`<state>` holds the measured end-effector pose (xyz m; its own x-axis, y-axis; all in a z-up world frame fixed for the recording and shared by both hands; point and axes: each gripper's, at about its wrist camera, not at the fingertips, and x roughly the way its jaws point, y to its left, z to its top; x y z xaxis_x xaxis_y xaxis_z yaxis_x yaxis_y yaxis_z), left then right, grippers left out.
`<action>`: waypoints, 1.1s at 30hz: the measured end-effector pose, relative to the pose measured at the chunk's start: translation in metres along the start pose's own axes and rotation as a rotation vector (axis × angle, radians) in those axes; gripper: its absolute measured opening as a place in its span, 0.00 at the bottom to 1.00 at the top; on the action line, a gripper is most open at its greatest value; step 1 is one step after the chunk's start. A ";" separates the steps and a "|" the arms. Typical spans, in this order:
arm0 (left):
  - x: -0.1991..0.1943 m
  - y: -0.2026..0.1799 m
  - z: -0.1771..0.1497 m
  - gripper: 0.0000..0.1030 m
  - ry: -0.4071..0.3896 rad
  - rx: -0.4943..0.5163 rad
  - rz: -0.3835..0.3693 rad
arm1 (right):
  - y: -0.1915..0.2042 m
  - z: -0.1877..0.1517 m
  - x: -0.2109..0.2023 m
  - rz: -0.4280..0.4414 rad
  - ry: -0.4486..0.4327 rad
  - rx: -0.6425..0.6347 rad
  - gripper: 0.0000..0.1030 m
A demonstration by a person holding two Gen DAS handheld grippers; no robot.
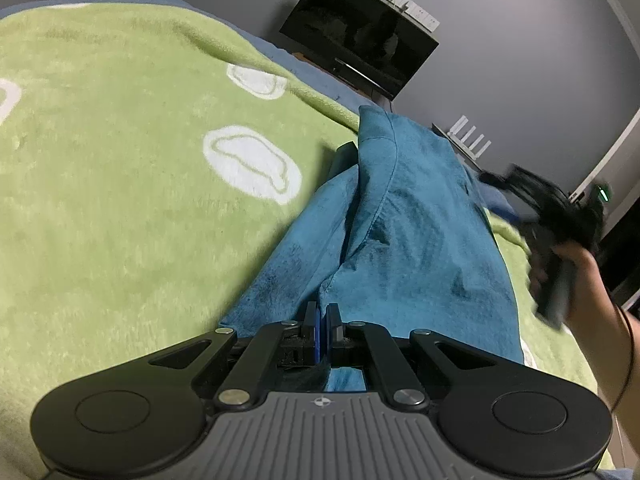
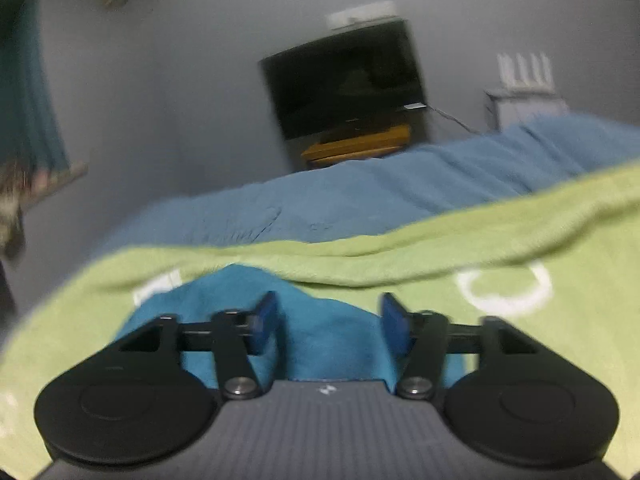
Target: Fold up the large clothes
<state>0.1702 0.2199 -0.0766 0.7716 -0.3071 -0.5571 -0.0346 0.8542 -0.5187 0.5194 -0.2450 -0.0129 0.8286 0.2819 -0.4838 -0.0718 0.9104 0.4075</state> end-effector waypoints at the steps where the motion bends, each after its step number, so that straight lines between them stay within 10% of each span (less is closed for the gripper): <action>1: 0.001 0.001 0.000 0.03 0.000 -0.003 -0.001 | -0.014 -0.009 -0.011 0.031 0.033 0.041 0.75; 9: -0.001 -0.004 0.000 0.03 -0.005 0.026 0.011 | -0.078 -0.102 -0.082 0.175 0.319 0.340 0.85; 14: -0.001 -0.005 -0.001 0.03 -0.005 0.033 0.019 | -0.054 -0.138 -0.110 0.215 0.464 0.282 0.89; 18: -0.002 -0.003 0.000 0.03 0.003 0.029 0.018 | -0.024 -0.146 -0.127 0.081 0.428 0.014 0.89; 29: 0.000 0.001 0.000 0.04 0.010 0.008 0.011 | -0.056 -0.176 -0.113 0.227 0.514 0.381 1.00; 31: 0.001 0.002 0.001 0.04 0.013 0.006 0.012 | -0.056 -0.177 -0.109 0.260 0.513 0.410 0.94; 33: 0.001 0.001 0.000 0.04 0.013 0.005 0.017 | -0.051 -0.172 -0.114 0.270 0.492 0.406 0.62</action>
<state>0.1713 0.2209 -0.0776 0.7626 -0.2978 -0.5743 -0.0443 0.8617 -0.5056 0.3329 -0.2717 -0.1117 0.4561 0.6743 -0.5807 0.0532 0.6307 0.7742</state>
